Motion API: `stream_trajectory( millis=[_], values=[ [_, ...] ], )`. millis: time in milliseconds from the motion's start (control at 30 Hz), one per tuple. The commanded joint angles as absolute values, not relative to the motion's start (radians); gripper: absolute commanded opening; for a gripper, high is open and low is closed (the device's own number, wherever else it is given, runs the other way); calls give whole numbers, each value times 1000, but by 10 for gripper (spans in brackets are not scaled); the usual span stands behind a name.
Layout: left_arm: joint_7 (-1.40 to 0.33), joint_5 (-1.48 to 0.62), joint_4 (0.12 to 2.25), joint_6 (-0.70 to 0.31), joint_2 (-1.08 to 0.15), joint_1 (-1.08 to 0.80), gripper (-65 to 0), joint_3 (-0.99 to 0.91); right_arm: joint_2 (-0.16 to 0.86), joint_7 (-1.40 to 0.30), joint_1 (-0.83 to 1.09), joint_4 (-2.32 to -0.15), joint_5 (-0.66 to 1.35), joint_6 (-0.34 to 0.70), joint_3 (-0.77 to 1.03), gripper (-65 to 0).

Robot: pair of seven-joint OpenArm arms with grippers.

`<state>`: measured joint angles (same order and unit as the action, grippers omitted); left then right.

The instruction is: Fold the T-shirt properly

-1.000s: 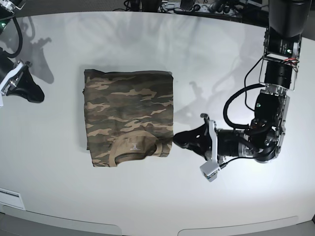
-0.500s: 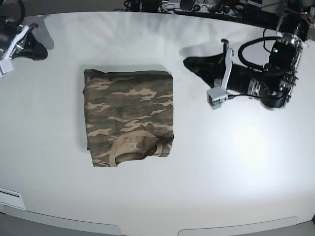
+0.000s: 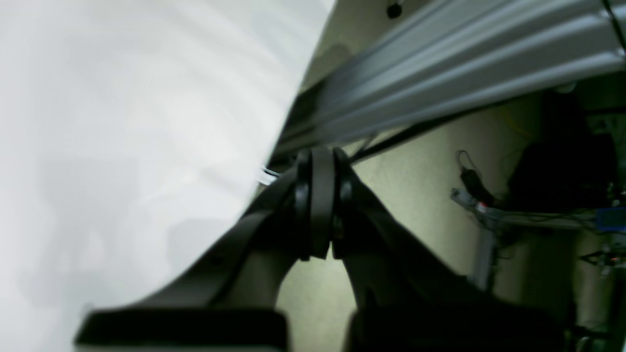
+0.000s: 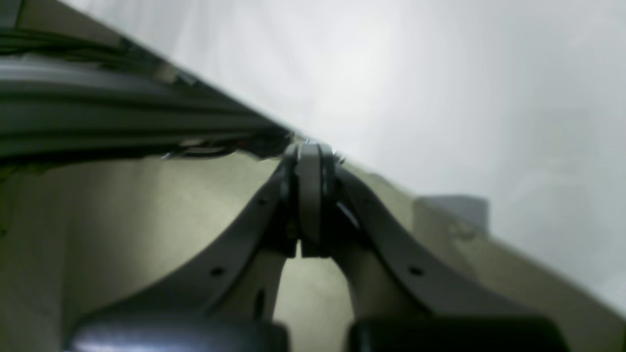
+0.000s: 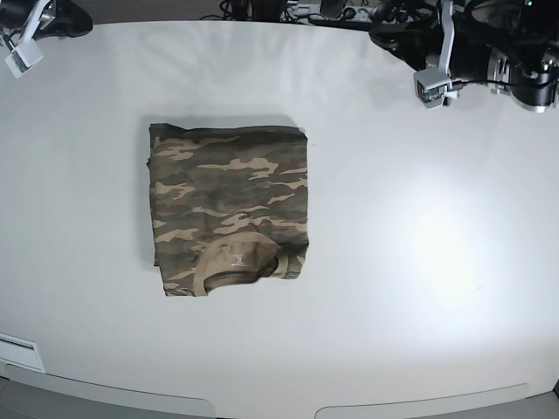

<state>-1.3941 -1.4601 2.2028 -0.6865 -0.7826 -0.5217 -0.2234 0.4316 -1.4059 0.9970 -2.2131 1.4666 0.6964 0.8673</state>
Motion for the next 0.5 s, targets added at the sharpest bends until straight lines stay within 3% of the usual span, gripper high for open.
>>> stream_trajectory(
  millis=[0,300,467],
  values=[
    [-1396,-1484,2231,-688,-798,-570,-650,-261,443,-1396,1034,-2224,1484,698,878,-650],
    [-1396,-1484,2302,-677,-794,-1031,-650,-402,443,-1396,1300,-2220,1484,698,875,-650],
    [-1367,-1373,2299,-681,-724,-1195,-650,-400,419,-1396,1309,-2192,1484,698,840,-650]
  ],
)
